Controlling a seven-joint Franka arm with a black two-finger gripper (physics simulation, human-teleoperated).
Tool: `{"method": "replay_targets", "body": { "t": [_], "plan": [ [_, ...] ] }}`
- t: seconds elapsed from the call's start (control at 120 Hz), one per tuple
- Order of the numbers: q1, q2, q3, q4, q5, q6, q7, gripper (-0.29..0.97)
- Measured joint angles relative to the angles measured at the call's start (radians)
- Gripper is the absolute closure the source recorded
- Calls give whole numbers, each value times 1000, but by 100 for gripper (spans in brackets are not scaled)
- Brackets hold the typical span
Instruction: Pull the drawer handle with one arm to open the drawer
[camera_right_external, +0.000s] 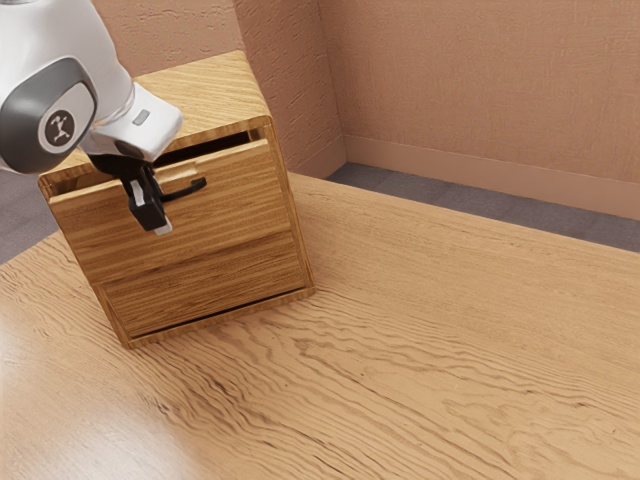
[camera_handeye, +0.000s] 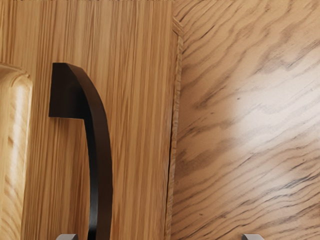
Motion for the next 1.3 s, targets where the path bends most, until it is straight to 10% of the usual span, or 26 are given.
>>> {"method": "replay_targets", "body": {
  "t": [1.3],
  "plan": [
    [-2,-92,-18,-72,-91,-24,-15,31]
  ]
}}
